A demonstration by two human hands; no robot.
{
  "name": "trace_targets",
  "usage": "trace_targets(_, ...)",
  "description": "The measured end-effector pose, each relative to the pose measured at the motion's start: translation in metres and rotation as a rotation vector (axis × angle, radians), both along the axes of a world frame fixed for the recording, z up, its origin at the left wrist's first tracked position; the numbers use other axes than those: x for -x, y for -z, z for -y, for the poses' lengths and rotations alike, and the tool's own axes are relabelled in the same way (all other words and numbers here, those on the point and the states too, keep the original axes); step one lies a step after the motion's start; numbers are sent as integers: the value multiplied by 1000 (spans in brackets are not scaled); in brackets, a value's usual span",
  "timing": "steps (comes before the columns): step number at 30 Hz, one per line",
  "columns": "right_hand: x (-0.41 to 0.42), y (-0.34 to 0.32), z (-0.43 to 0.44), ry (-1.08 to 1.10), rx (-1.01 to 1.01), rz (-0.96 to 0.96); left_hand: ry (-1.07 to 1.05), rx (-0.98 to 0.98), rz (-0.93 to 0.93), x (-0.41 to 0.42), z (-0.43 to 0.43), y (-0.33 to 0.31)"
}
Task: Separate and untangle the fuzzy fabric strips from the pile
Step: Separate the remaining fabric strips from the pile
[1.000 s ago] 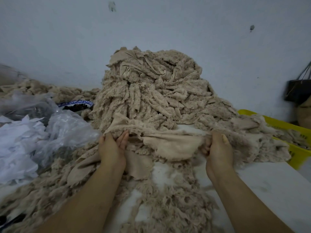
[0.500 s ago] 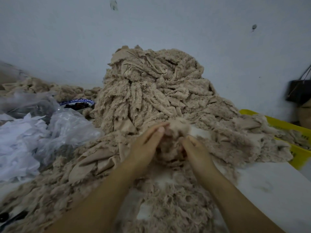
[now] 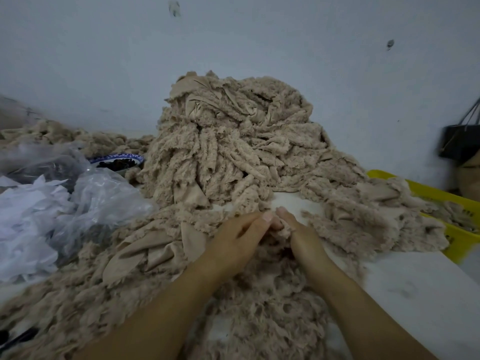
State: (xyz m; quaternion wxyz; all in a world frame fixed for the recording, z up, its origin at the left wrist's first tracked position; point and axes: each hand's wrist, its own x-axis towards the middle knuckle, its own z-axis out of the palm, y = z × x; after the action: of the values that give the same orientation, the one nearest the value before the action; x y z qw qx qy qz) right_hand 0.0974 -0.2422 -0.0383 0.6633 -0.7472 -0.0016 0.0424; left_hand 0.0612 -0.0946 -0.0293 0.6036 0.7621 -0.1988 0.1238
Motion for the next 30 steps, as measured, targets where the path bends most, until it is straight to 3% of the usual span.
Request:
trace_targets(5,3,-6,4,109,-84,224,-141,-63,-4,-8,-4,3)
trace_targets(10,6,-9,1,-12,-236,247,-171,-256,-348,-14,-9,12)
trace_targets(11,6,-7,-2,-69,-231,250,-162,-202,-403,-14,-9,14)
trace_targets(13,6,-3,-6,-148,-212,245,-87,122,-485,-16,-7,13)
trace_targets(16,7,1,-9,-201,-111,229,5,595,-457,-23,-11,11)
trace_targets(19,8,1,-9,-231,-1,219,-7,893,-482,-29,-23,5)
trace_targets(24,4,3,-4,-239,16,200,8,1175,-533,-32,-37,-2)
trace_targets(30,5,6,-7,-237,12,180,68,1051,-654,-22,-33,-8)
